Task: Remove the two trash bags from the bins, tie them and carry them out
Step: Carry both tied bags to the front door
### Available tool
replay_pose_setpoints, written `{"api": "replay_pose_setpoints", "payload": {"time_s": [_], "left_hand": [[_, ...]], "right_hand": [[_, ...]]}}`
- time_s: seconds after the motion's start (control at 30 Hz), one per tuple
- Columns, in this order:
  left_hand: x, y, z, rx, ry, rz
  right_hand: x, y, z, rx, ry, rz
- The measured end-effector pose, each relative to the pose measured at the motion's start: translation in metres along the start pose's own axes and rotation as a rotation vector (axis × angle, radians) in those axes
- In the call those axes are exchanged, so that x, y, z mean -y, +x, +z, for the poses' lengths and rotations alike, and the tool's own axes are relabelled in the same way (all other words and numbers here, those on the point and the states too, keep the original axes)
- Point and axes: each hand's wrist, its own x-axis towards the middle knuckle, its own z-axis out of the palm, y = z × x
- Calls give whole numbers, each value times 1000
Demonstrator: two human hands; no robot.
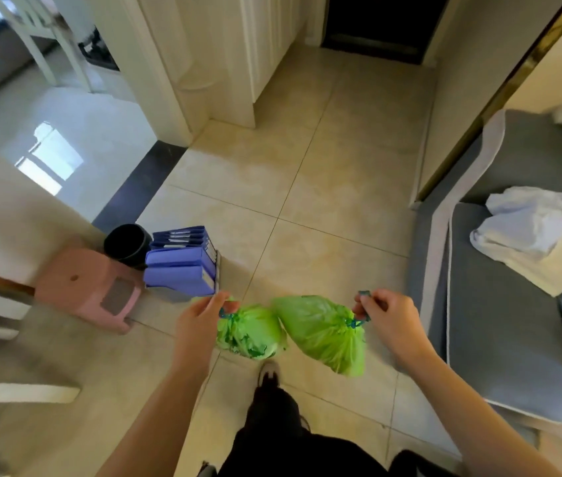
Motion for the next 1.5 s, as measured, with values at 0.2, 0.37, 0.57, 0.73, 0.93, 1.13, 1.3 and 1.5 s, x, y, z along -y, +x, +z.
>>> {"api": "replay_pose_setpoints", "payload": {"time_s": [0.2, 0.37, 0.57, 0.73, 0.93, 1.13, 1.3, 1.5], "left_hand": [[-76, 105, 70, 72, 12, 1], [-137, 182, 127, 138, 74, -6], [-214, 275, 195, 163, 117, 40], [-275, 354, 260, 135, 106, 56], [-343, 447, 341, 74, 64, 42], [-417, 532, 416, 74, 36, 54], [-482, 605, 479, 126, 34, 80], [-552, 702, 558, 223, 56, 84]], "right_hand": [[55, 128, -7, -28, 50, 17], [103, 226, -13, -96, 129, 56], [160, 340, -27, -141, 186, 52], [201, 449, -41, -127, 206, 31], [245, 587, -62, -44, 160, 9], [296, 712, -88, -64, 169, 19], [334, 815, -101, -90, 200, 8], [383, 938, -118, -137, 152, 27]]}}
